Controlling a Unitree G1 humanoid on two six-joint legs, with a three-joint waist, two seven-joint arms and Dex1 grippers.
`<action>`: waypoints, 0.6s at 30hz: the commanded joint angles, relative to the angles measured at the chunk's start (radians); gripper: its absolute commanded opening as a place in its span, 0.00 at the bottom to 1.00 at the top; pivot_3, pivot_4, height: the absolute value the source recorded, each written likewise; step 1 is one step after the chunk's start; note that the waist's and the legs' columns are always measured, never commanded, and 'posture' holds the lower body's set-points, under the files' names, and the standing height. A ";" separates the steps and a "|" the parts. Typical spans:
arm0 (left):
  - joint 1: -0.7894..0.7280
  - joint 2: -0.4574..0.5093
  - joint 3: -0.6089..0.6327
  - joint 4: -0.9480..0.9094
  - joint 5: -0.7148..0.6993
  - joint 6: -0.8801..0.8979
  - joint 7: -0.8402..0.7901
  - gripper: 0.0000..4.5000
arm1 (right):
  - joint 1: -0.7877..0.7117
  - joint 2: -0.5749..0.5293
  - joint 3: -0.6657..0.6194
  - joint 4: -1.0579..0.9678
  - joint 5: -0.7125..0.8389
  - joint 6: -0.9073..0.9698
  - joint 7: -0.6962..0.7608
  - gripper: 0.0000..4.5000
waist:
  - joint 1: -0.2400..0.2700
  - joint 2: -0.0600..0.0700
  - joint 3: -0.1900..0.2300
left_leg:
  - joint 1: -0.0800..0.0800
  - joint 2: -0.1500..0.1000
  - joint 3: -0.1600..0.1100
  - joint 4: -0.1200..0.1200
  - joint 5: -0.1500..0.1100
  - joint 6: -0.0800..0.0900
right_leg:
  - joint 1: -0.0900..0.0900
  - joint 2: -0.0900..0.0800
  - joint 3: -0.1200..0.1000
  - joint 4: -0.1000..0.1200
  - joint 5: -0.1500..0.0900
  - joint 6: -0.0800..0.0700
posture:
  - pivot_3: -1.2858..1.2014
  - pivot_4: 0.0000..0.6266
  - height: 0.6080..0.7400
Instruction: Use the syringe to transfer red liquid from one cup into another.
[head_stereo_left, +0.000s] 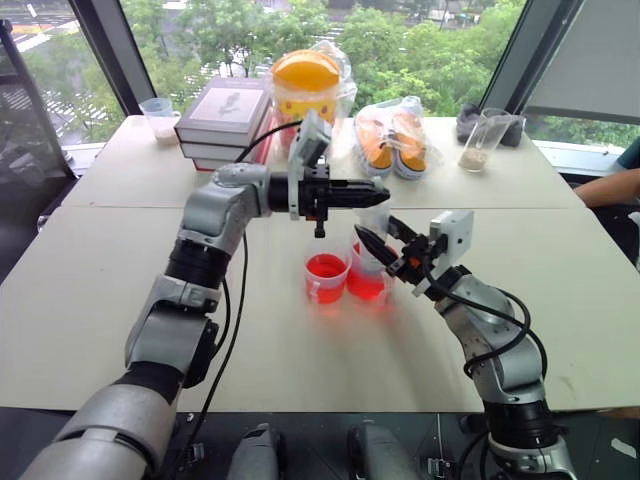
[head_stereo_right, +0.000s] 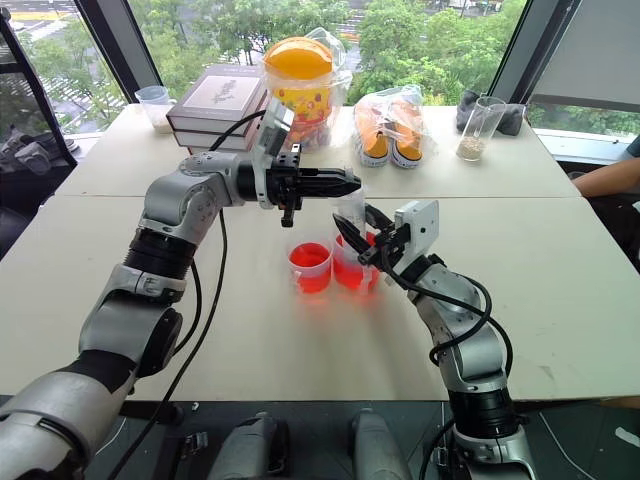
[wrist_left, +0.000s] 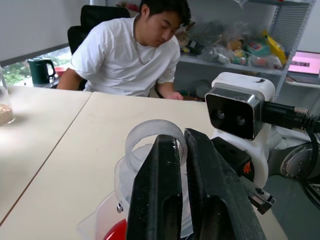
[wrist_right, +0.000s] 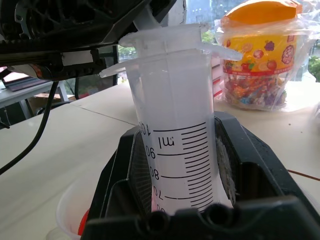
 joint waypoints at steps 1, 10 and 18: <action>-0.073 -0.021 0.050 -0.015 -0.023 -0.033 0.012 0.02 | 0.001 -0.014 0.027 -0.021 0.014 0.048 0.013 0.31 | 0.000 0.000 0.000 | 0.000 0.000 0.000 0.000 0.000 0.000 | 0.000 0.000 0.000 0.000 0.000 0.000 | 0.52 0.24 1.00; -0.115 -0.028 0.081 0.031 -0.013 -0.074 0.021 0.02 | 0.023 -0.027 0.046 0.008 0.011 0.079 0.019 0.31 | -0.001 0.000 0.000 | 0.000 0.000 0.000 0.000 0.000 0.000 | 0.000 0.000 0.000 0.000 0.000 0.000 | 0.52 0.24 1.00; -0.161 -0.013 0.108 0.066 -0.011 -0.105 0.025 0.02 | 0.030 -0.030 0.050 0.020 0.010 0.072 0.027 0.31 | -0.001 0.000 0.000 | 0.000 0.000 0.000 0.000 0.000 0.000 | 0.000 0.000 0.000 0.000 0.000 0.000 | 0.52 0.24 1.00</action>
